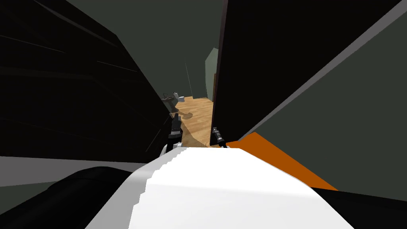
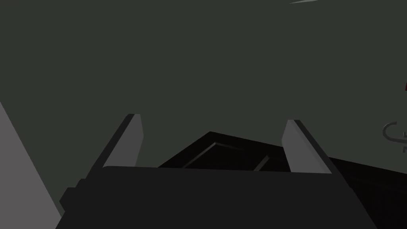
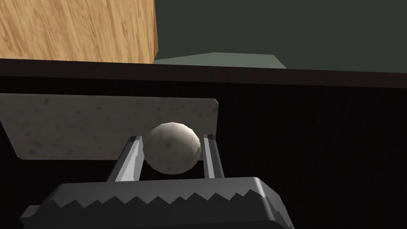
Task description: Push the door open
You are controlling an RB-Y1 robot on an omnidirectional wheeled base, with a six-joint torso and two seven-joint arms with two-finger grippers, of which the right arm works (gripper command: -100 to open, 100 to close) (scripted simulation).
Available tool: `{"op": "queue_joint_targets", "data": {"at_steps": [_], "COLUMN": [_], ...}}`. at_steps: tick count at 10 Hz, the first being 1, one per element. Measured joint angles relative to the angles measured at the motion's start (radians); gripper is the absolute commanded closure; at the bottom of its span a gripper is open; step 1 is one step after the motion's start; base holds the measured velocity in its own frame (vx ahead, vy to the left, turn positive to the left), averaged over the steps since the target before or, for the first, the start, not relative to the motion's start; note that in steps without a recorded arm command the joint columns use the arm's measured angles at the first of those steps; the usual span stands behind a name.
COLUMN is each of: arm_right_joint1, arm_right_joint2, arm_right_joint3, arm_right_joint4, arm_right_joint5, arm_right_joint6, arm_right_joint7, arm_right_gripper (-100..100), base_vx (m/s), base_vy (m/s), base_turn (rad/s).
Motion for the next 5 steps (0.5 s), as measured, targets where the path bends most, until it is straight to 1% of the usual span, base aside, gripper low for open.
{"op": "queue_joint_targets", "data": {"at_steps": [1, 2, 3, 4, 5], "arm_right_joint1": [0.013, 0.016, 0.003, 0.018, 0.002], "arm_right_joint2": [-0.008, -0.012, -0.012, -0.017, -0.016], "arm_right_joint3": [-0.004, -0.010, -0.023, -0.032, -0.047], "arm_right_joint4": [-0.029, -0.036, -0.008, -0.029, -0.010], "arm_right_joint5": [-0.002, -0.005, -0.010, -0.013, -0.019], "arm_right_joint6": [0.013, 0.019, 0.005, 0.014, 0.011], "arm_right_joint7": [-0.001, 0.000, 0.004, 0.007, 0.012], "arm_right_gripper": [100, 100, 100, 100, 100], "base_vx": [0.155, 0.170, 0.191, 0.169, 0.158], "base_vy": [0.097, 0.110, 0.082, 0.043, 0.076], "base_turn": [-0.048, -0.055, -0.041, -0.094, -0.110]}}
